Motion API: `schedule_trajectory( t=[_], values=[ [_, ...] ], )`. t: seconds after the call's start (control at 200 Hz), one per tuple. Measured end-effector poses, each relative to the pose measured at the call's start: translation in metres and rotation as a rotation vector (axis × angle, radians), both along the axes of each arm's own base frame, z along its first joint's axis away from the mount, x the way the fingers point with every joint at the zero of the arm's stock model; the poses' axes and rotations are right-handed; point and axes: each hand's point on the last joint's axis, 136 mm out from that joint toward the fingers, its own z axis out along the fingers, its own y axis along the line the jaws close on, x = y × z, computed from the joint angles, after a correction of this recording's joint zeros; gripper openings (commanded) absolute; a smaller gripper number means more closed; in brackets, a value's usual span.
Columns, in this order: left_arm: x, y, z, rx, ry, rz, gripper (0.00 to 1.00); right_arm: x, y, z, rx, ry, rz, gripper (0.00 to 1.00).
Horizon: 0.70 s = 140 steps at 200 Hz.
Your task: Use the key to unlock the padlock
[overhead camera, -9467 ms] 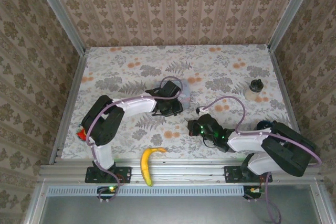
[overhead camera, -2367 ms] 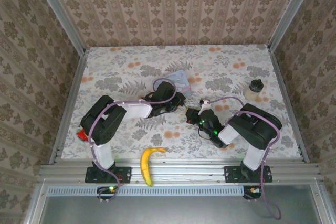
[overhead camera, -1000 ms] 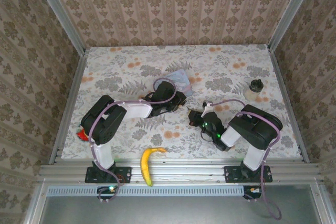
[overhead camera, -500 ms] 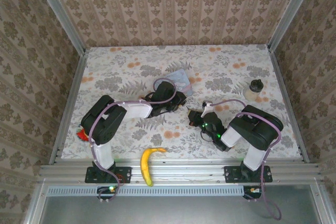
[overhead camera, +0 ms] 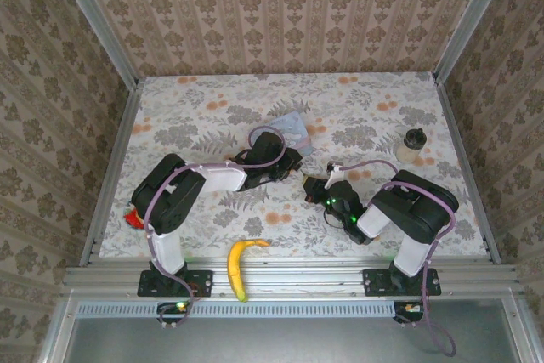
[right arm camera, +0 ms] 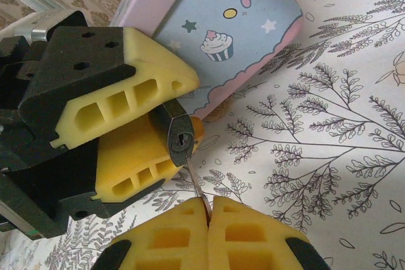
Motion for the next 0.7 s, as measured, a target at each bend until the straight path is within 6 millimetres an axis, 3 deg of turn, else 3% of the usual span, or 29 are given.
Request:
schedule_trajectory(
  t=[0.7],
  values=[
    [0.0014, -0.0019, 0.0007, -0.011, -0.005, 0.001, 0.00, 0.0071, -0.0003, -0.0022, -0.004, 0.001, -0.011, 0.00]
  ],
)
